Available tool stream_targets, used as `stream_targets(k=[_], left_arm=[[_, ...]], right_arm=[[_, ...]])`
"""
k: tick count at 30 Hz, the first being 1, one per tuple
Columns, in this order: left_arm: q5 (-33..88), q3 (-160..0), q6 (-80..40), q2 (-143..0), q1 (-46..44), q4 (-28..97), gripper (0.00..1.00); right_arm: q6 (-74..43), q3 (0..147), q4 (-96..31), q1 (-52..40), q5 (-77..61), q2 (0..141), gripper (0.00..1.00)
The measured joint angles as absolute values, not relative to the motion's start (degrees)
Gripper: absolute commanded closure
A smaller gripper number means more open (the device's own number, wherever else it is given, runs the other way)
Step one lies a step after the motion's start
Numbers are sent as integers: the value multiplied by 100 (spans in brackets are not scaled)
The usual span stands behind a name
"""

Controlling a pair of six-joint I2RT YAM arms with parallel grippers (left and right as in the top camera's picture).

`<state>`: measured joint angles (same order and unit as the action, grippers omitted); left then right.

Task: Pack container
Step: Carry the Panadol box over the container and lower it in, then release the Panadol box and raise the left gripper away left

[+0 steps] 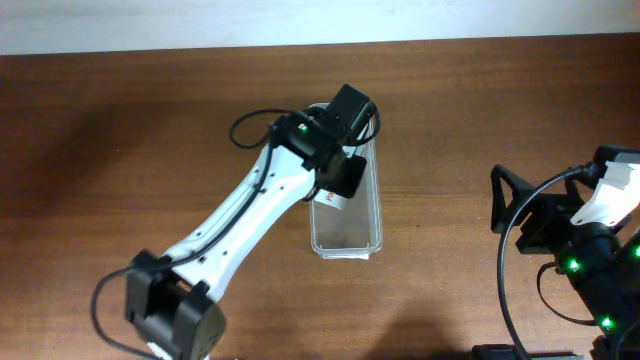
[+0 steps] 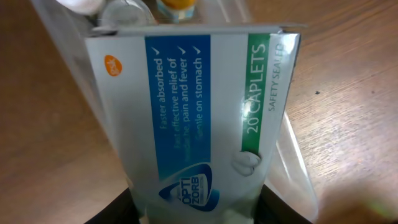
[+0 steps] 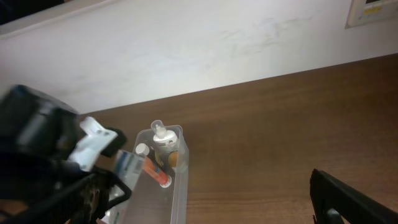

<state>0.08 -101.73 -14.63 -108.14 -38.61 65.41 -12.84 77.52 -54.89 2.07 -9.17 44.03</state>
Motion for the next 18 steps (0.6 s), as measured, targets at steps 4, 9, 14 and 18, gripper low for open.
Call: stream_targets(k=[4, 9, 14, 18], left_arm=[[110, -10173, -1780, -11142, -3863, 6554, 55], [224, -10158, -2073, -11393, -3894, 6549, 54], [281, -10158, -2322, -11452, -4016, 6488, 50], [296, -10158, -2574, -11583, -4191, 6440, 44]], right_arm=[[-1282, 7752, -5487, 207, -917, 4403, 2], [-1284, 7752, -5489, 207, -917, 4403, 1], [-1284, 7752, -5489, 207, -917, 4403, 2], [-1286, 7752, -5489, 207, -917, 4403, 2]])
